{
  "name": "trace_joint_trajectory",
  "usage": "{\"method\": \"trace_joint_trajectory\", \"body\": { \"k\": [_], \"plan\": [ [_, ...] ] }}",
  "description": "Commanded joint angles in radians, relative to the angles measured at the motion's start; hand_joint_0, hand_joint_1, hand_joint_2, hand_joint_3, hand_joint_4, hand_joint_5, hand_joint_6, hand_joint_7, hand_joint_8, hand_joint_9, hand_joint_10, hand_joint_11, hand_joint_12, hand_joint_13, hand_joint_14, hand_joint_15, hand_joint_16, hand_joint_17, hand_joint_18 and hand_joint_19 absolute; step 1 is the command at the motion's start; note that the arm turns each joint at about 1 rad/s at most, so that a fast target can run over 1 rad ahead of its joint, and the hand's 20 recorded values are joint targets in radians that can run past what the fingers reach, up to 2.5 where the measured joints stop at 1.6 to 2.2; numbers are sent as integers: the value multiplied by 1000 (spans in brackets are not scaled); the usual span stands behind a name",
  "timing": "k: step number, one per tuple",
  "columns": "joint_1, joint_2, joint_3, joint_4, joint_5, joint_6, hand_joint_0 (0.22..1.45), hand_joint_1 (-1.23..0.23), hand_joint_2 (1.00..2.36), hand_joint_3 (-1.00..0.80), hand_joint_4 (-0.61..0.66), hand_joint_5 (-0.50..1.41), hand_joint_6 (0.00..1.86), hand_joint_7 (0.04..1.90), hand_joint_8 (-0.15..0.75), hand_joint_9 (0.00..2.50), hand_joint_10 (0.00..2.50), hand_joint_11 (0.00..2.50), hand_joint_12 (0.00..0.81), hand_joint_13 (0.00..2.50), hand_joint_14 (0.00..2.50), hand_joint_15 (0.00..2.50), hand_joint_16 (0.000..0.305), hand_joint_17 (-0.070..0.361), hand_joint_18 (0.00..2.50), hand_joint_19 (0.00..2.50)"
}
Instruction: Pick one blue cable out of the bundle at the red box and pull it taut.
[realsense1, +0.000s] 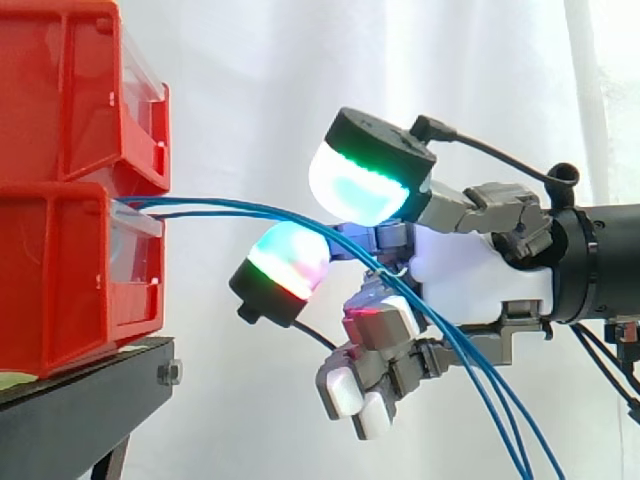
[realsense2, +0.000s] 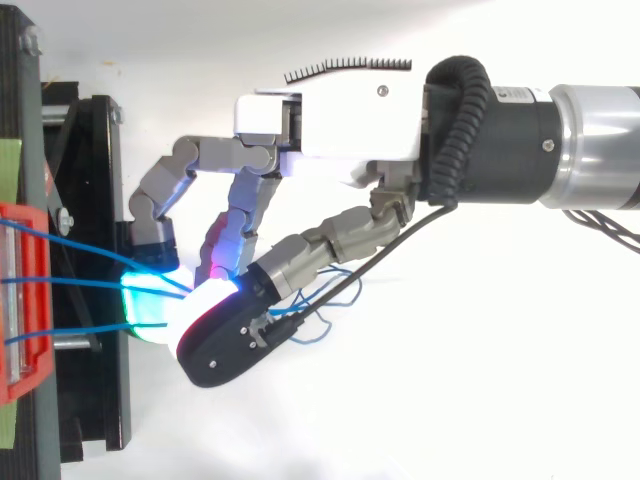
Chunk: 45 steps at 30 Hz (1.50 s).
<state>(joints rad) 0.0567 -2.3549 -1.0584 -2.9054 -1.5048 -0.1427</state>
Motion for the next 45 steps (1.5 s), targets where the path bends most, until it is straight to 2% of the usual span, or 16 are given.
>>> {"method": "trace_joint_trajectory", "body": {
  "k": [1,5,12,14,16,18,21,22,23,27,30,32,38,42,45],
  "plan": [
    [0,0,0,0,0,0,570,-645,1005,-444,-18,-130,916,874,362,1327,11,913,367,998,16,509,50,113,877,540],
    [0,0,0,0,0,0,566,-655,1011,-354,0,-138,926,854,380,1306,12,932,375,989,18,516,52,116,849,551],
    [-1,0,0,0,0,0,565,-661,1014,-299,8,-147,933,833,390,1276,10,948,383,975,15,523,52,118,834,562],
    [-1,0,0,0,0,0,598,-756,1014,-288,19,-156,941,793,381,1239,9,966,375,954,18,517,52,116,825,551],
    [-1,0,0,0,0,0,627,-821,1012,-336,18,-158,946,764,367,1205,9,986,363,941,16,512,50,113,828,541],
    [-1,0,0,0,0,0,617,-876,1000,-497,27,-161,948,750,365,1199,10,990,362,946,16,508,49,111,837,524],
    [-3,0,0,0,0,0,524,-780,1000,-500,32,-154,944,743,390,1247,8,962,372,963,17,516,52,117,860,530],
    [-3,0,0,0,0,0,504,-700,1000,-500,34,-147,938,753,395,1269,8,958,381,977,15,515,54,122,873,532],
    [-3,0,0,0,0,0,513,-593,1000,-500,30,-144,932,775,398,1289,9,951,389,986,15,512,54,122,864,544],
    [-3,0,0,0,0,0,569,-455,1004,-448,19,-140,921,817,384,1301,11,951,376,969,17,528,51,116,821,582],
    [-3,0,0,0,0,0,572,-483,1009,-379,22,-139,916,825,390,1303,11,952,383,968,17,531,52,116,807,587],
    [-3,0,0,0,0,0,567,-596,1013,-273,38,-139,917,818,415,1306,9,941,402,986,17,519,56,125,840,566],
    [-3,0,0,0,0,0,589,-725,1012,-162,59,-138,928,809,441,1304,7,949,418,1016,14,510,60,136,912,532],
    [-3,0,0,0,0,0,613,-784,1016,-152,58,-140,937,809,434,1292,8,972,403,1005,15,513,56,125,902,530],
    [-3,0,0,0,0,0,646,-851,1016,-228,32,-145,931,847,412,1268,8,977,376,975,16,521,50,112,862,528]
  ]
}}
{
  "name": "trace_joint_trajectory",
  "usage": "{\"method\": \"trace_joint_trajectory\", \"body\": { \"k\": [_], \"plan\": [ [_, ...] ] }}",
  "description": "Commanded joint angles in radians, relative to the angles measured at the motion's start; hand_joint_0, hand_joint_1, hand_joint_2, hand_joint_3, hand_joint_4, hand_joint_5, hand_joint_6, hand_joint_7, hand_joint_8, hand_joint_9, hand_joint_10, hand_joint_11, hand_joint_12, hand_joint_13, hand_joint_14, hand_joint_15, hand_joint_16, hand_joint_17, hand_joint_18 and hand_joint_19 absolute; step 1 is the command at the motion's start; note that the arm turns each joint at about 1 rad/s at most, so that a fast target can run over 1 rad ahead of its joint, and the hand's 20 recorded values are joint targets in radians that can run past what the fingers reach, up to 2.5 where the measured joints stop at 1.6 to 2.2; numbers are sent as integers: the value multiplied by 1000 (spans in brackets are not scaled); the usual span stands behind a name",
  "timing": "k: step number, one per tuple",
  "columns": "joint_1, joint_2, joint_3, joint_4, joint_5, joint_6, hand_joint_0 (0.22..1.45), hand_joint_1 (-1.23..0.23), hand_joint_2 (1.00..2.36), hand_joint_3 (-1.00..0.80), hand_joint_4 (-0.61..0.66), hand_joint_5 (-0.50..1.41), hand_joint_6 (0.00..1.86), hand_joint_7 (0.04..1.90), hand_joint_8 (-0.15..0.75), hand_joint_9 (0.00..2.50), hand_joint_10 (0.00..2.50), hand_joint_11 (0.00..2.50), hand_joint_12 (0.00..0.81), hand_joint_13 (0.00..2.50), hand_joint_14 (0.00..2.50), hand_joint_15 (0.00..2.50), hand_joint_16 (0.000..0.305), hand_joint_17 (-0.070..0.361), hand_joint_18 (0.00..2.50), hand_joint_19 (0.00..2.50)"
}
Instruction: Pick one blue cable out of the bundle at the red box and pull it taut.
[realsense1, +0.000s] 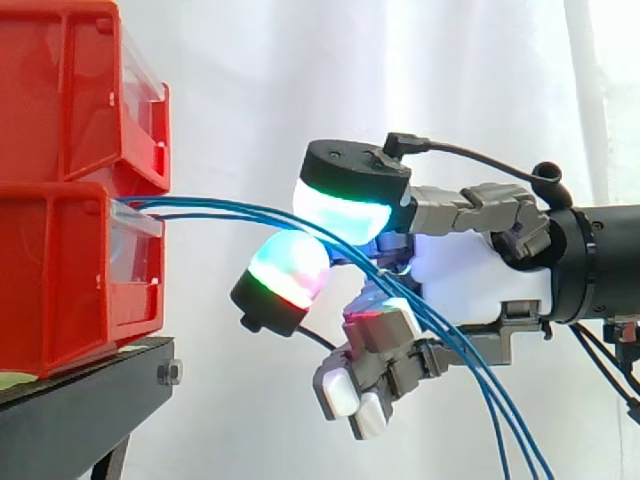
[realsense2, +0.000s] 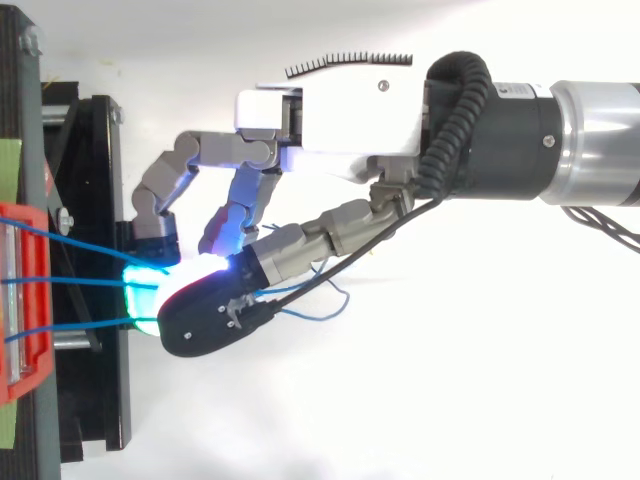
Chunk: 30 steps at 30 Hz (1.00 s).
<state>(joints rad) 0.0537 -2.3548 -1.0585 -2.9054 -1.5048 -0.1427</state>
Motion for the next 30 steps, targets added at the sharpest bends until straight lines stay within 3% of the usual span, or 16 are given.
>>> {"method": "trace_joint_trajectory", "body": {
  "k": [1,7,9,12,15,17,18,19,22,30],
  "plan": [
    [0,0,0,0,0,0,662,-867,1015,-263,27,-146,930,862,416,1266,11,968,370,975,18,513,50,111,862,521],
    [0,2,0,0,0,0,723,-879,1000,-500,4,-145,914,807,409,1254,12,965,358,973,16,494,48,109,867,477],
    [0,3,0,0,0,0,722,-900,1000,-500,11,-145,909,761,407,1251,12,980,356,967,16,485,48,107,869,469],
    [0,2,0,0,0,0,694,-923,1000,-500,61,-138,890,694,397,1252,11,973,351,964,18,477,47,106,870,459],
    [0,2,0,0,0,0,567,-938,1000,-500,88,-133,891,809,391,1266,12,966,354,957,18,489,48,108,864,485],
    [0,2,0,0,0,0,466,-842,1000,-500,83,-133,909,750,407,1279,9,962,386,968,15,496,55,123,861,496],
    [0,2,0,0,0,0,461,-825,1000,-500,79,-133,911,746,409,1281,8,960,388,970,15,494,55,124,864,502],
    [0,2,0,0,0,0,465,-659,1000,-500,79,-130,911,740,420,1302,8,952,388,971,15,497,56,126,862,519],
    [0,2,0,0,0,0,530,-550,1000,-500,54,-131,905,776,395,1309,11,953,371,965,16,517,52,117,812,556],
    [-2,2,0,-2,0,0,598,-726,1011,-341,45,-142,913,788,394,1264,11,969,370,948,16,521,50,113,782,564]
  ]
}}
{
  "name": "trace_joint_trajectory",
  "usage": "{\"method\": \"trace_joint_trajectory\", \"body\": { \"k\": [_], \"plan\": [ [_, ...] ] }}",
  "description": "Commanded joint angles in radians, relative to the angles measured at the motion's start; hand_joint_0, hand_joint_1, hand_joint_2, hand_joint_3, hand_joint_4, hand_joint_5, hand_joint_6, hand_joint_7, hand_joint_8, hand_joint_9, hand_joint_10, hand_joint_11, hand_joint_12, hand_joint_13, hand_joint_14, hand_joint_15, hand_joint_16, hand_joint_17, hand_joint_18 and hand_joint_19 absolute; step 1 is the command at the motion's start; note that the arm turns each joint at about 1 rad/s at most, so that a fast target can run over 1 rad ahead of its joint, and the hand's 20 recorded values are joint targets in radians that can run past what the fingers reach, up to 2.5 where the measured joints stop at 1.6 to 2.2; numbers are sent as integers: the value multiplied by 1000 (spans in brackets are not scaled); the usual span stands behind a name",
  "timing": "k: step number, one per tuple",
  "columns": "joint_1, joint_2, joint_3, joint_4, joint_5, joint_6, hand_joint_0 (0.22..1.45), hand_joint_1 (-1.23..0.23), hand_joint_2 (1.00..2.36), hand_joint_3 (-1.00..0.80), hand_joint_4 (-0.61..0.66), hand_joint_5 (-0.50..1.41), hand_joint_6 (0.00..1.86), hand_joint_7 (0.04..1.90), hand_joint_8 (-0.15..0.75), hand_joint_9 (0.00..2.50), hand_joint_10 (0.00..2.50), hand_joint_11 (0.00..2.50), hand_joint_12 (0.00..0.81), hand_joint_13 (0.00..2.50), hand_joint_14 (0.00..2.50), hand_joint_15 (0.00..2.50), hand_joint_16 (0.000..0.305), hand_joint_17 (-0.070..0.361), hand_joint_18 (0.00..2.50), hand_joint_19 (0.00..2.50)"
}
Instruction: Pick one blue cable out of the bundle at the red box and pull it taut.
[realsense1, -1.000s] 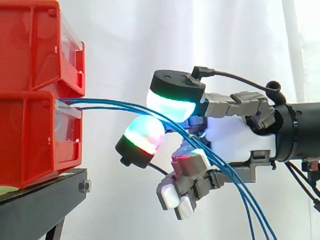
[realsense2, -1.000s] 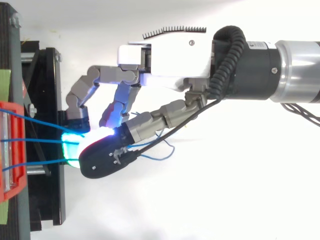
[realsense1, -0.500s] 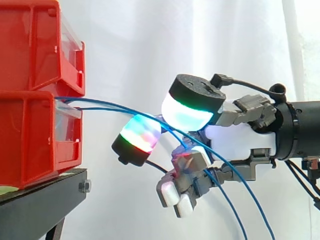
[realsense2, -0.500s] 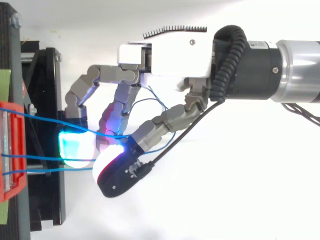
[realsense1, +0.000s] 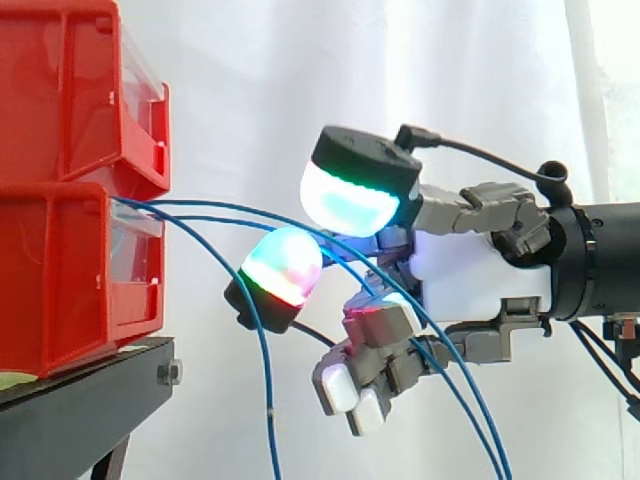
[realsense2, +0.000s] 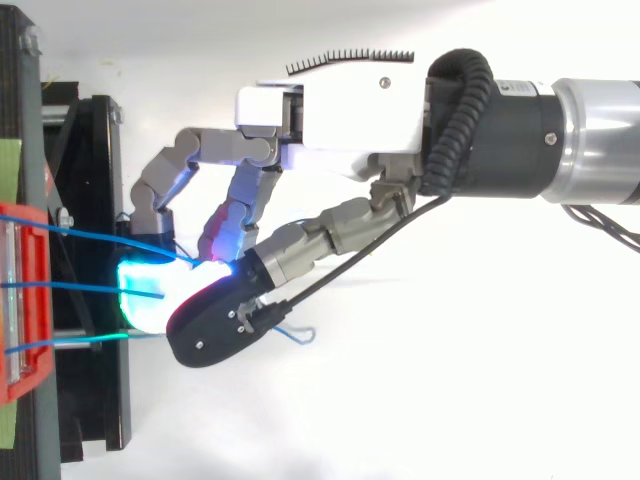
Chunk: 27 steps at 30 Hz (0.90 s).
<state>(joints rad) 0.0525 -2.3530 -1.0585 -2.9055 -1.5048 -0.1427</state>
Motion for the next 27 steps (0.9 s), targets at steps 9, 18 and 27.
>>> {"method": "trace_joint_trajectory", "body": {
  "k": [9,18,27],
  "plan": [
    [0,1,0,0,0,0,660,-810,1008,-408,51,-141,919,754,396,1250,11,978,365,952,16,502,49,109,830,523],
    [-2,0,0,-4,6,-6,698,-974,1000,-500,-19,-138,912,722,376,1236,11,986,350,952,16,490,47,105,852,477],
    [-3,0,0,-14,6,-11,461,-544,1000,-500,20,-102,894,805,402,1361,10,953,393,999,16,518,56,126,853,546]
  ]
}}
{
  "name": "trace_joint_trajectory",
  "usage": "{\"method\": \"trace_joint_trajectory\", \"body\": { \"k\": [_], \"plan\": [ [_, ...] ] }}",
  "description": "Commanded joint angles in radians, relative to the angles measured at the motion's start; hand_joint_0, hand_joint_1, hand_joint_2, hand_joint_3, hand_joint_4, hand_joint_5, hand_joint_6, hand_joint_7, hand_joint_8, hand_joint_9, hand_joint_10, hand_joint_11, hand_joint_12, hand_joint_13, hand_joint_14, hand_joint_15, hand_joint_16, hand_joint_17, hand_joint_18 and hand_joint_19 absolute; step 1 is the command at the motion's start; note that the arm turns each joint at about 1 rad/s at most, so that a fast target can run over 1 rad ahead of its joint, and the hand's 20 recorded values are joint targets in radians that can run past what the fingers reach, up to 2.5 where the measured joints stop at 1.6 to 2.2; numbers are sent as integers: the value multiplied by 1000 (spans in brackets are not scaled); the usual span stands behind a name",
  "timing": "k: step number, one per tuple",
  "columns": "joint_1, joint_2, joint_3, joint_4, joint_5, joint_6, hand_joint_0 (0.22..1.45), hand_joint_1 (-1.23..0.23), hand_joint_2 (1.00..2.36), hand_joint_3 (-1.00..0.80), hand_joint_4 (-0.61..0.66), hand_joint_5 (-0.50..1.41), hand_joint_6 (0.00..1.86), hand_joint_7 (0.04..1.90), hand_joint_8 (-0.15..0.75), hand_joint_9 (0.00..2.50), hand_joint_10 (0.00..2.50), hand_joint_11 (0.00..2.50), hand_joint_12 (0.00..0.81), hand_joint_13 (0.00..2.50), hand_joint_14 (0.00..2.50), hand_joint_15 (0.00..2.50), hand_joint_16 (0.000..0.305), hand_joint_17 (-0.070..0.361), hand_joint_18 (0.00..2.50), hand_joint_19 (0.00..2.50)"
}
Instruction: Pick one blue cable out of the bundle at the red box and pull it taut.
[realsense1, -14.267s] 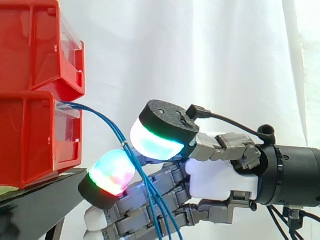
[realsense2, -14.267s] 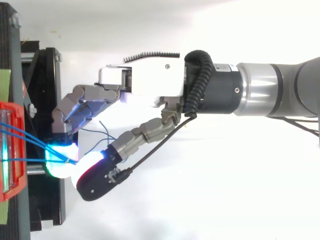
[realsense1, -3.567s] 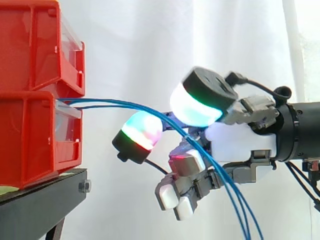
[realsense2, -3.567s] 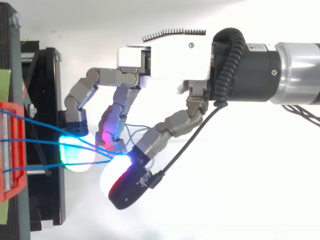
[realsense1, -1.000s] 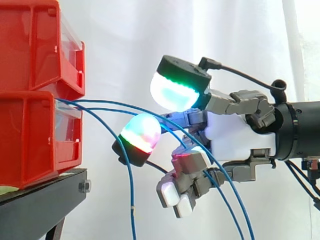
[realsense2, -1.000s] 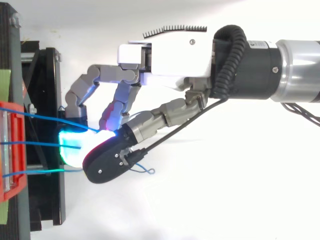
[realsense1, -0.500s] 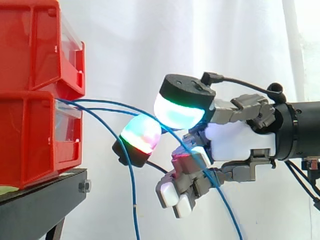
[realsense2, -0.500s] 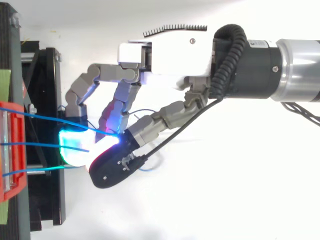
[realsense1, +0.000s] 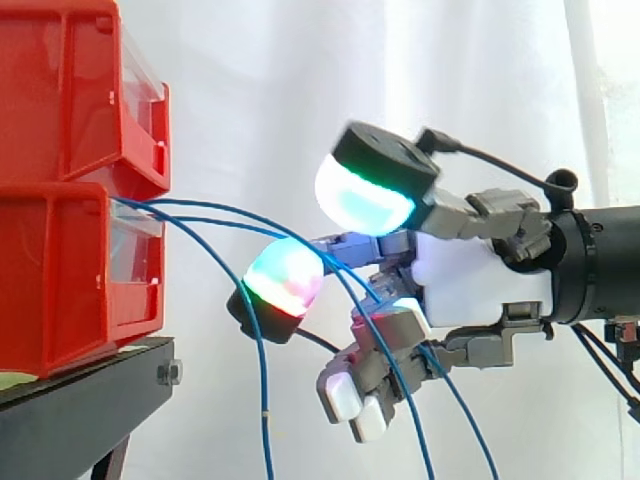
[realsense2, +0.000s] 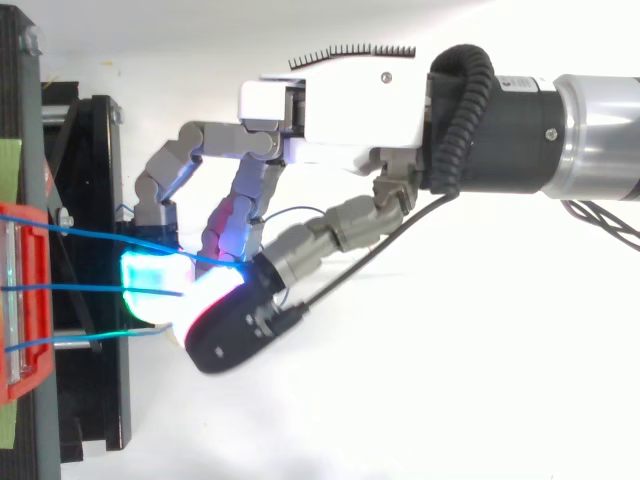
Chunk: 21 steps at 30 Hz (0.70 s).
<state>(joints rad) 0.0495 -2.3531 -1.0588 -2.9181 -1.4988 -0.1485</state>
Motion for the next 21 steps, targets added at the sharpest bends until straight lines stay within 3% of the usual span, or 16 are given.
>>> {"method": "trace_joint_trajectory", "body": {
  "k": [1,4,10,15,18,21],
  "plan": [
    [0,0,0,-1,0,-5,500,-473,1000,-500,13,-104,887,821,391,1359,11,951,382,987,17,521,53,120,815,575],
    [0,0,0,-4,0,-16,580,-455,1002,-476,1,-108,878,851,373,1345,13,963,363,966,18,533,49,111,772,590],
    [-2,0,-1,-10,0,-42,612,-718,1013,-333,55,-130,924,820,382,1289,9,1053,369,963,18,529,49,110,805,567],
    [-2,0,0,-13,0,-43,700,-884,1000,-500,-42,-128,937,830,376,1293,9,1117,365,981,17,529,48,107,868,524],
    [-2,0,0,-13,0,-42,640,-937,1000,-500,2,-124,934,797,370,1291,10,1141,358,978,17,527,47,105,873,520],
    [-3,0,-1,-13,0,-42,477,-916,1000,-500,48,-93,908,862,393,1336,7,1079,383,988,17,522,52,118,896,523]
  ]
}}
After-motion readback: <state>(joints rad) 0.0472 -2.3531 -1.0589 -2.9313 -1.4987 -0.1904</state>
